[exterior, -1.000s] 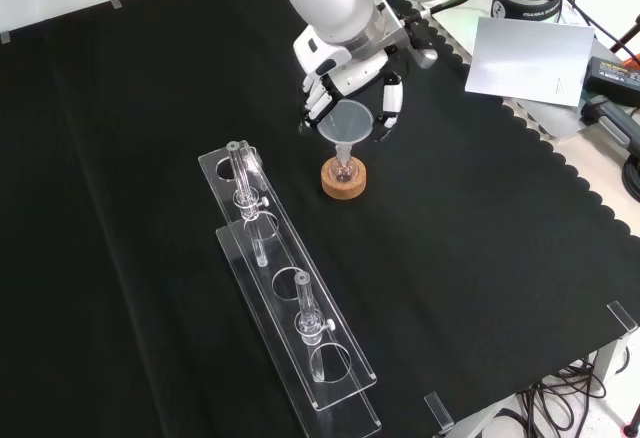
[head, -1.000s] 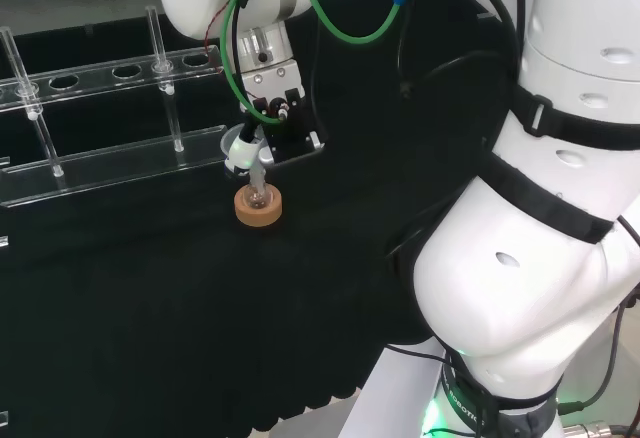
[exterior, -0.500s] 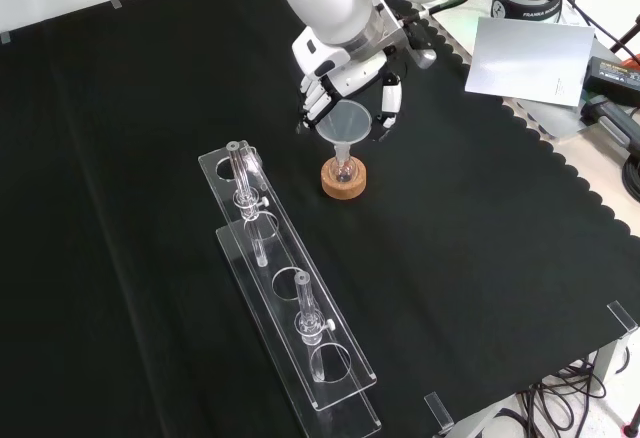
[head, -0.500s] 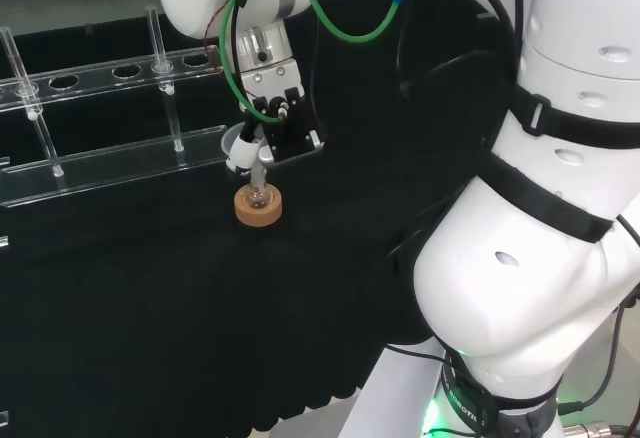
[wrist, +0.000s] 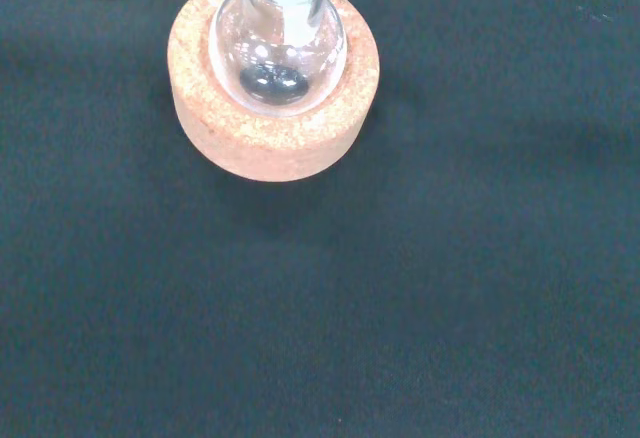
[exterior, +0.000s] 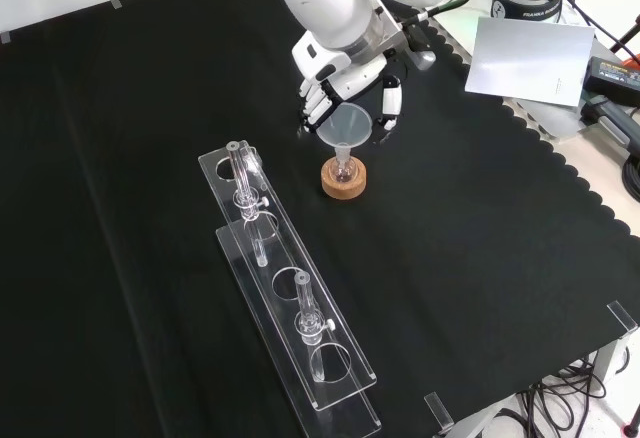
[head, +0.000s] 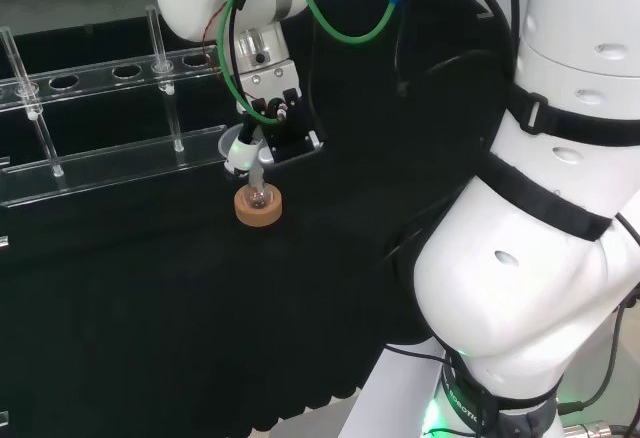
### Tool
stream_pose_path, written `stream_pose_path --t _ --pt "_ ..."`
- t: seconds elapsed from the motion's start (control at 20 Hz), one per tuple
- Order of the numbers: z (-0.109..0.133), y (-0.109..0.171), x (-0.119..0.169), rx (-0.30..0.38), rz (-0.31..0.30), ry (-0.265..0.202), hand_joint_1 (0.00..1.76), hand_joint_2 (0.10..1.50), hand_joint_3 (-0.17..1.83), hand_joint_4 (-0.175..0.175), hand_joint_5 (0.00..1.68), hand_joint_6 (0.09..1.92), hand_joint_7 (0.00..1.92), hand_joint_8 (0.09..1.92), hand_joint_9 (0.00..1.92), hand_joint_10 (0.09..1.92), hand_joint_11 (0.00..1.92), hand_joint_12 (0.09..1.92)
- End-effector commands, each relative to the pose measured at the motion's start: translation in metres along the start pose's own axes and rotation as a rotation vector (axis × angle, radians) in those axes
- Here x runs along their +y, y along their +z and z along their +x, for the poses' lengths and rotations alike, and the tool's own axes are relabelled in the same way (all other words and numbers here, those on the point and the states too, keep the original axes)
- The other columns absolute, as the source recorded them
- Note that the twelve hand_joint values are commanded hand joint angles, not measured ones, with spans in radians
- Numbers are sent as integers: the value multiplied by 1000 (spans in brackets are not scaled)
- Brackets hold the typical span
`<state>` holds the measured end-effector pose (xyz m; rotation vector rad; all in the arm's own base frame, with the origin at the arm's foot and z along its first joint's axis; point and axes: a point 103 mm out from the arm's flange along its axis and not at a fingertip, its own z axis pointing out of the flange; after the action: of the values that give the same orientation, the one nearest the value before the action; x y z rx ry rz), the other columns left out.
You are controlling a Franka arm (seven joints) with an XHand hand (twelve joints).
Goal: Place the funnel on the round-bottom flask.
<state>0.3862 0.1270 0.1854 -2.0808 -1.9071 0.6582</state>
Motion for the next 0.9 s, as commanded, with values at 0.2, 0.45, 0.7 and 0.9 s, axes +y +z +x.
stream_pose_path --t 0.2,0.45,0.7,0.9 --pt "-4 3 -5 23 36 -30 610 612 518 -61 56 87 6 118 45 603 74 1509" --pt "-13 1 -12 61 -20 -58 458 617 242 -50 0 87 0 87 0 209 6 1524" --pt "-28 -16 -27 119 -220 -129 390 637 106 -58 0 87 0 87 0 338 21 1539" --pt "-47 -36 -34 163 -280 -162 452 697 79 -71 0 87 35 87 4 784 77 1560"
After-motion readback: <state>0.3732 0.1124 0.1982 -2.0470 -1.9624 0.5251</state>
